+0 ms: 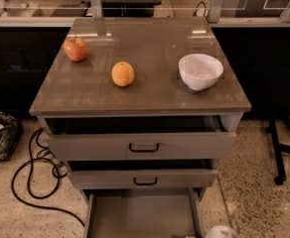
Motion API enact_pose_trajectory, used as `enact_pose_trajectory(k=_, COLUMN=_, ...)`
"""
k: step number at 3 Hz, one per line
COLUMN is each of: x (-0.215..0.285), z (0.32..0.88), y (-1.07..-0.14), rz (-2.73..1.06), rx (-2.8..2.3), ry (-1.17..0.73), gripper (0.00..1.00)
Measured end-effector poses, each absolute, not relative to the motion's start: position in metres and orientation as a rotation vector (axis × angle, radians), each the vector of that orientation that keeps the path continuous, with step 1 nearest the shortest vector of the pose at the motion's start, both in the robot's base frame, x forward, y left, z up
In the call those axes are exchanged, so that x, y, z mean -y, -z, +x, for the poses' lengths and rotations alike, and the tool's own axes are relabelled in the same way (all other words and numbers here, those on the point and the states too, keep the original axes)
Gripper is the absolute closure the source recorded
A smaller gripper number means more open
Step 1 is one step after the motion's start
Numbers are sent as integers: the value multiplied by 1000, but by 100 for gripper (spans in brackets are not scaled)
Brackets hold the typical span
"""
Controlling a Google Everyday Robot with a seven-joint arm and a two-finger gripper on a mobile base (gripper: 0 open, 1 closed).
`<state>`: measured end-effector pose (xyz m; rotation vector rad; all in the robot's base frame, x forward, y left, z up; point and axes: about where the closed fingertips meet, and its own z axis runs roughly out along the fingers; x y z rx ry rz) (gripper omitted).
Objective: Close bottom drawer
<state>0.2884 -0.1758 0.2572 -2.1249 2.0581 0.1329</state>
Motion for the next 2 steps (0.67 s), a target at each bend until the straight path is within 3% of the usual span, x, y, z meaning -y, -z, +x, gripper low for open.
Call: enact_pose_trajectory(k=2, x=175, z=287, y=-256, rz=-2126, rx=-2058, ry=-138, gripper=64)
